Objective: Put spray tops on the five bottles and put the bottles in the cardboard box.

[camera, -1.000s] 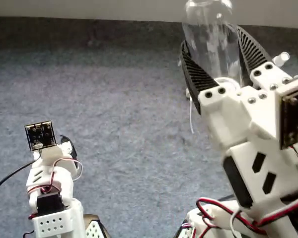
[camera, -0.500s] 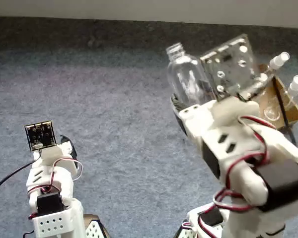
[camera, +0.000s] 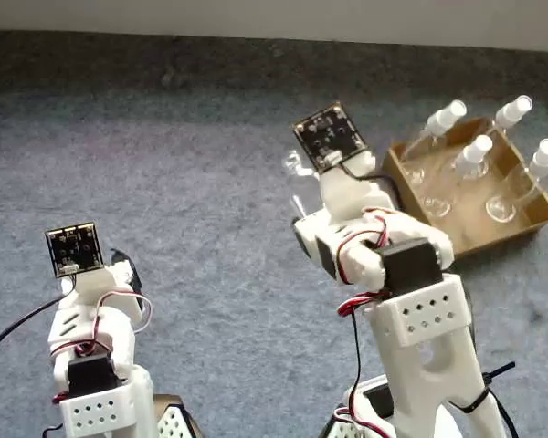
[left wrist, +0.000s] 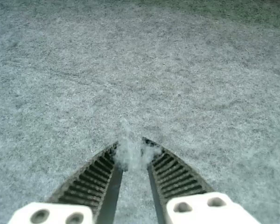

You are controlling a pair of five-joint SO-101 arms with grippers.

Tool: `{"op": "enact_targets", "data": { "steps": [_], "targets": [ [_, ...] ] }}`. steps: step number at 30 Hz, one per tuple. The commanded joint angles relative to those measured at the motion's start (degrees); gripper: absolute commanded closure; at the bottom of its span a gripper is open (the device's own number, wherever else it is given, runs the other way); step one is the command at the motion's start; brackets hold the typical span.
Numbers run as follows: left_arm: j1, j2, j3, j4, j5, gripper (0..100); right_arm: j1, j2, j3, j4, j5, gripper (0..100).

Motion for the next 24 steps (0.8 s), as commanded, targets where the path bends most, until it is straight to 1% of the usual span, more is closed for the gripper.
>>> {"op": "enact_targets", "data": {
  "steps": [1, 8, 12, 15, 20, 22, 24],
  "targets": [
    [1.5, -0.6, -0.4, -1.1, -0.7, 99, 0.6, -5.0, 12.1, -9.1, -0.4, 97.5],
    [1.5, -0.6, -0.4, -1.1, -0.7, 99, 0.6, -12.4, 37.1, -23.5, -0.4, 97.5],
    [1.5, -0.6, -0.4, -1.1, -0.7, 99, 0.7, -14.5, 46.0, -26.2, -0.3, 97.4],
    [1.5, -0.6, -0.4, -1.1, -0.7, 99, 0.6, -14.6, 49.4, -26.2, -0.3, 97.4],
    [1.5, -0.6, -0.4, -1.1, -0.7, 99, 0.5, -14.6, 50.6, -26.2, -0.3, 97.1],
    [1.5, -0.6, -0.4, -1.1, -0.7, 99, 0.4, -14.6, 50.8, -26.2, -0.3, 94.3],
    [1.5, -0.6, -0.4, -1.1, -0.7, 99, 0.6, -14.6, 50.9, -25.9, -0.3, 89.5]
  ]
}}
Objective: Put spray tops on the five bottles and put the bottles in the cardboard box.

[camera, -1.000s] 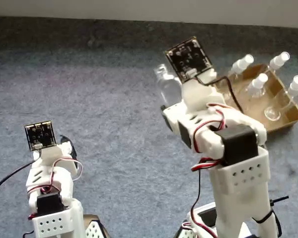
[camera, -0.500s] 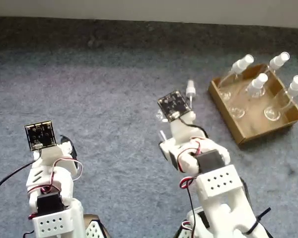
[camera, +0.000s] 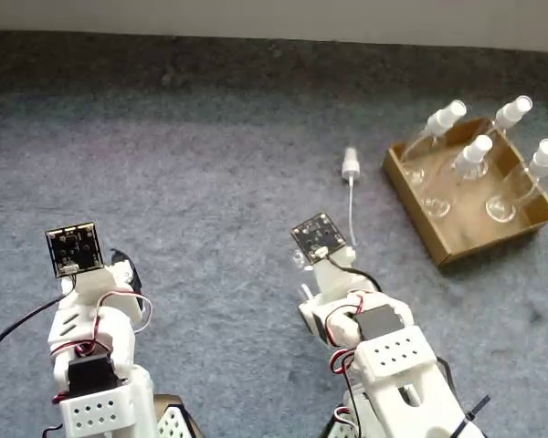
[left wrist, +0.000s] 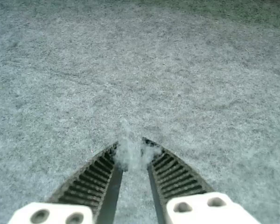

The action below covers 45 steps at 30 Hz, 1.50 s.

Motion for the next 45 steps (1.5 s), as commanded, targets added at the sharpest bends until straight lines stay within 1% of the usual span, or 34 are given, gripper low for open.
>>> {"op": "enact_targets", "data": {
  "steps": [1, 5, 8, 11, 15, 22, 32, 38, 41, 45],
  "targets": [
    [1.6, -0.6, -0.4, -1.1, -0.7, 99, 0.6, -1.4, 0.3, -0.7, -0.3, 87.1],
    [4.1, -0.6, -0.3, -0.9, -1.1, 99, 0.4, -1.4, 1.9, -0.4, -0.3, 78.8],
    [4.8, -0.6, 0.9, -1.2, -4.4, 99, 0.4, -1.4, 2.2, -0.4, -0.3, 72.4],
    [5.8, -0.6, 1.2, -1.2, -5.3, 99, 0.5, -1.5, 2.1, -0.3, -0.3, 69.0],
    [5.8, -0.6, 1.2, -1.2, -5.4, 99, 0.5, -2.0, 0.4, 7.5, -0.3, 68.8],
    [5.8, -0.6, 1.2, -1.2, -5.4, 99, 0.4, -1.8, -18.2, 23.1, -0.3, 68.8],
    [5.8, -0.6, 1.2, -1.2, -5.4, 99, 0.4, -0.4, -39.8, 34.5, -0.4, 68.8],
    [5.8, -0.6, 1.2, -1.2, -5.4, 99, 0.4, 11.6, -51.8, 42.3, -0.7, 68.8],
    [5.8, -0.6, 1.2, -1.2, -5.4, 99, 0.4, 18.7, -55.3, 43.4, -0.7, 68.8],
    [5.8, -0.6, 1.3, -1.2, -5.4, 99, 0.4, 26.7, -55.8, 43.4, -0.7, 68.8]
  ]
}}
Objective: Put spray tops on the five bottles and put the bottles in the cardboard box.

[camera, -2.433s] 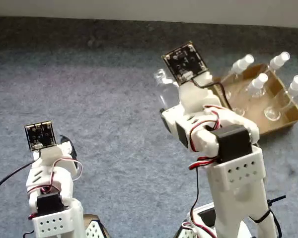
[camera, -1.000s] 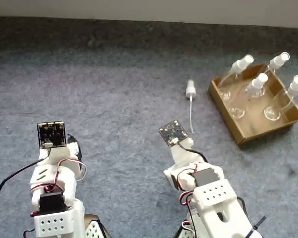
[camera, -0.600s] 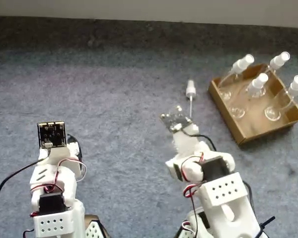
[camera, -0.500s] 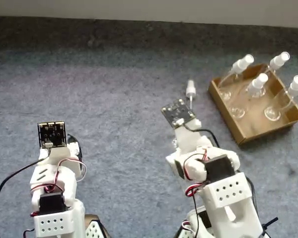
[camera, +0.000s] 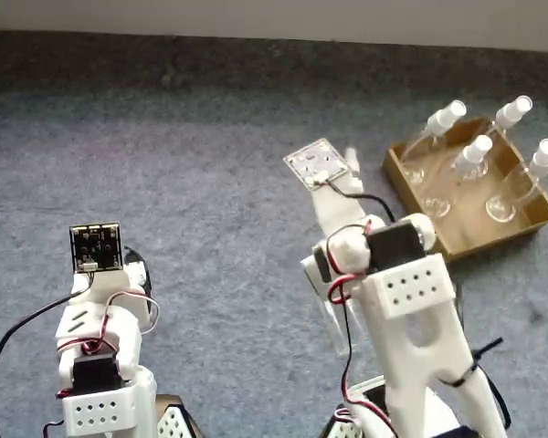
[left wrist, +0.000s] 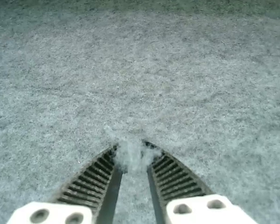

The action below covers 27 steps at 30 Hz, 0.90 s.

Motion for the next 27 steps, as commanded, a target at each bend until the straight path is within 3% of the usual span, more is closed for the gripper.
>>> {"op": "enact_targets", "data": {
  "steps": [1, 6, 11, 27],
  "targets": [
    [1.1, -0.6, 0.7, -1.2, -0.4, 99, 0.4, 6.3, -3.4, 0.6, -0.6, 68.8],
    [1.1, -0.6, 0.7, -1.2, -0.4, 99, 0.4, 14.1, 0.1, -0.7, -0.7, 68.8],
    [1.1, -0.6, 0.7, -1.2, -0.4, 99, 0.6, 18.9, 3.9, -8.4, -0.7, 68.8],
    [1.1, -0.6, 0.7, -1.2, -0.4, 99, 0.4, 19.6, 22.4, -32.8, -1.8, 68.8]
  ]
}}
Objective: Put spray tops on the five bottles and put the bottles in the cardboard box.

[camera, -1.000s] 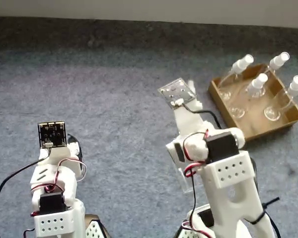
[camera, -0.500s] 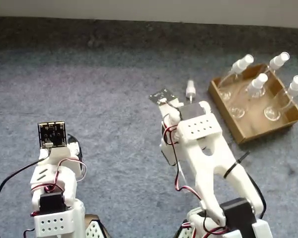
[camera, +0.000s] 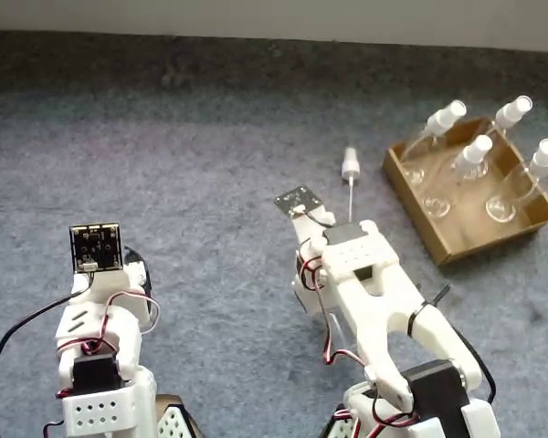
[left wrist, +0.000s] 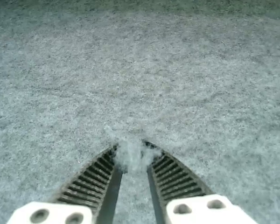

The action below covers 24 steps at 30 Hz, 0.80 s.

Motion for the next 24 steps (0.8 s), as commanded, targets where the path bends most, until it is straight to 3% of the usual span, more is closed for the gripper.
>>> {"op": "enact_targets", "data": {
  "steps": [1, 16, 24],
  "targets": [
    [1.1, -0.6, 0.7, -1.2, -0.4, 99, 0.4, 0.0, 1.3, -4.6, -3.1, 68.8],
    [1.1, -0.6, 0.7, -1.2, -0.4, 99, 0.3, 0.1, 2.8, -9.9, -4.8, 68.9],
    [1.1, -0.6, 0.7, -1.2, -0.4, 99, 0.4, -0.2, 2.8, -9.8, -4.8, 83.4]
  ]
}}
